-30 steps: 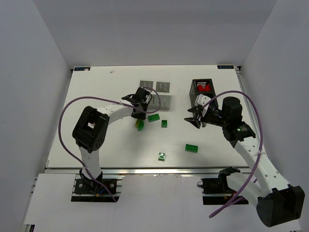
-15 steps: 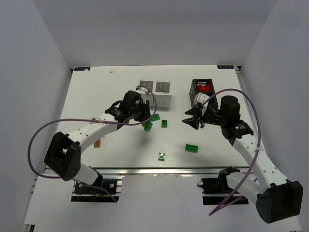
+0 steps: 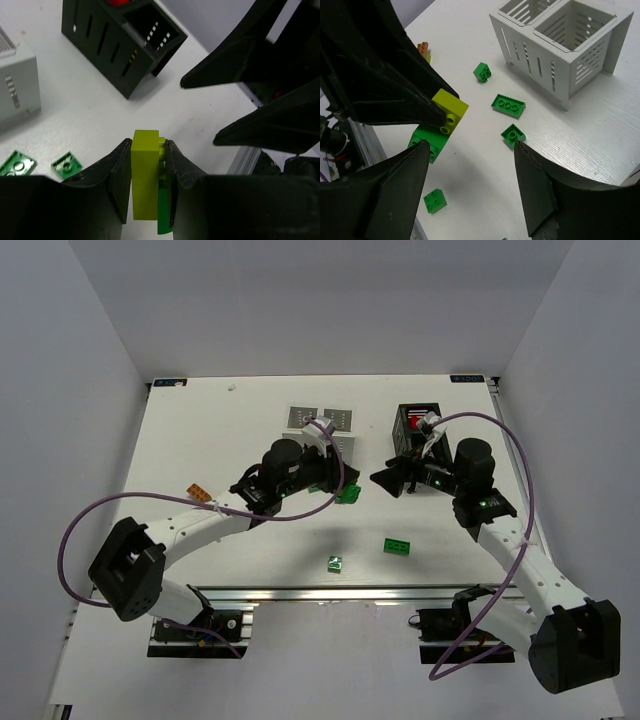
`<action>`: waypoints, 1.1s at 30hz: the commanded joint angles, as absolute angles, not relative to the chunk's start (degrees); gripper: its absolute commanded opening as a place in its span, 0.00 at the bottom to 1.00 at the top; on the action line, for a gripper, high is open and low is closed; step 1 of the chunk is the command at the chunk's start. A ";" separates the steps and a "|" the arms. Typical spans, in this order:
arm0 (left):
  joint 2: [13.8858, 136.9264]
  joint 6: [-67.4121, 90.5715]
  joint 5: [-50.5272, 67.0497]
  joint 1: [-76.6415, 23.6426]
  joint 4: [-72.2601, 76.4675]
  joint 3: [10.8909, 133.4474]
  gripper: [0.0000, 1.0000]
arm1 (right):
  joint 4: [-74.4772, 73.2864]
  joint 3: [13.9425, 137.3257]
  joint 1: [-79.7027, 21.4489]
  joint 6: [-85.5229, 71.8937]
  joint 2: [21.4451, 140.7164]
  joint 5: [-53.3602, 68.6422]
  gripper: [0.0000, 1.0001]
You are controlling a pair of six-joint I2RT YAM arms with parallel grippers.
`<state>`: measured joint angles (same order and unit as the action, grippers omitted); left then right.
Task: Sort the legos into containers by color
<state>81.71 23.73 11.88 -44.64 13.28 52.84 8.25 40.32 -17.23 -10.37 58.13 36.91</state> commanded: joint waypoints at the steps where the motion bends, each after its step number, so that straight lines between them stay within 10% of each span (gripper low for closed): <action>1: 80.86 24.43 7.74 -46.32 21.26 51.95 0.00 | 15.20 38.41 -18.19 -19.41 56.25 32.08 0.74; 33: 81.56 19.34 -3.87 -49.83 22.59 50.89 0.00 | 13.10 41.66 -29.36 -20.13 67.14 25.75 0.67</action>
